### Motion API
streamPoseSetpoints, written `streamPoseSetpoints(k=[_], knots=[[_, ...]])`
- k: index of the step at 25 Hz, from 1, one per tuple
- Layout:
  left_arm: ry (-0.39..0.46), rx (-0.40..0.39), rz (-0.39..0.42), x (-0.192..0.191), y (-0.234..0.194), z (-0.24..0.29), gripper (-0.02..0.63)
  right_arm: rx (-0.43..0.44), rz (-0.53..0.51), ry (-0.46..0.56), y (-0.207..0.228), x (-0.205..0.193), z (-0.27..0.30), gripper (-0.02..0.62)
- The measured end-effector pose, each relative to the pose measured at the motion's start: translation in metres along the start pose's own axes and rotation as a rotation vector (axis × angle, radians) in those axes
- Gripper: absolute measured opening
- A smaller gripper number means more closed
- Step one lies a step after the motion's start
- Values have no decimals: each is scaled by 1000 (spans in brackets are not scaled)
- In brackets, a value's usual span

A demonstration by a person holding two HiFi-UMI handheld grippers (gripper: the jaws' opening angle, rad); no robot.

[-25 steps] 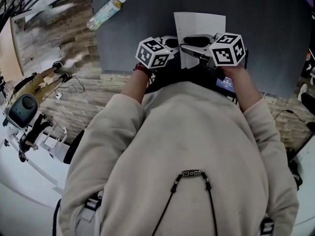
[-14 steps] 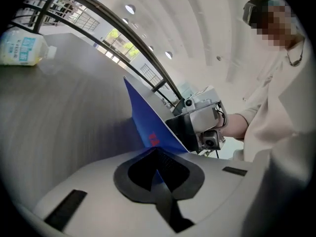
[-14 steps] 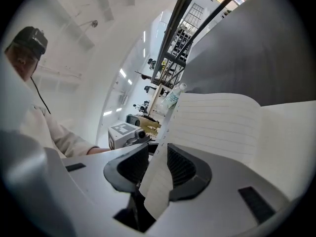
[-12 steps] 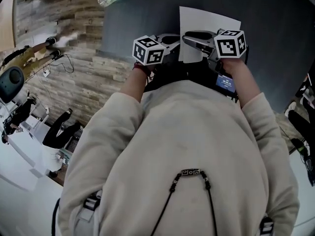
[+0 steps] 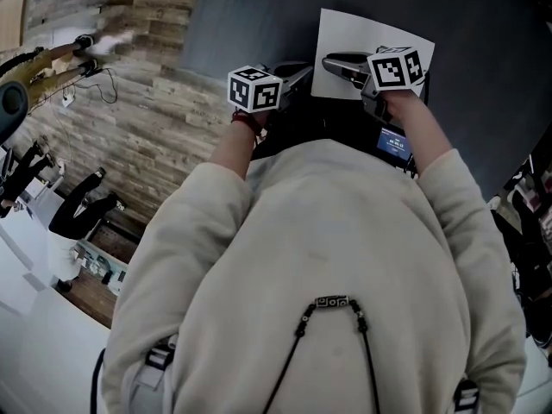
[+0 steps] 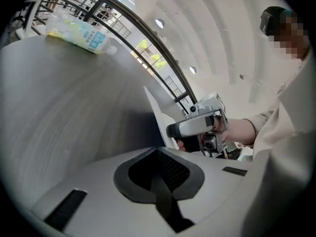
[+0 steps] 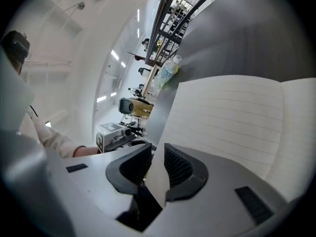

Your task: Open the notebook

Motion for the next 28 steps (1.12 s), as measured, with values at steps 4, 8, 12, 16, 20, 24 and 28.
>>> streamPoseSetpoints(k=[4, 8, 12, 16, 20, 24, 28], knots=[[19, 22, -36, -8, -9, -9, 6, -62, -9, -109, 19, -21, 15, 25], [32, 24, -44, -13, -8, -14, 6, -89, -36, -168, 22, -32, 22, 18], [32, 17, -22, -9, -2, -13, 6, -94, -57, -121, 15, -20, 13, 18], [34, 5, 22, 7, 7, -20, 6, -114, -67, -47, 9, -5, -9, 18], [36, -19, 101, 34, 27, -23, 6, -169, -74, 58, 0, 14, -52, 18], [11, -62, 217, 62, 44, -22, 6, -222, -79, 198, -12, 23, -92, 18], [-16, -96, 292, 63, 72, -19, 6, -287, -78, 304, -22, 5, -134, 18]])
Point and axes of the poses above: the fingertips, and each gripper's own axes: z forward along the fingers, y to its right, x out of its top, the point moved 1 cm from there along -z, backward along the fingers, and after that the axes turned 4 degrees about -z, right-handed, at the moved point
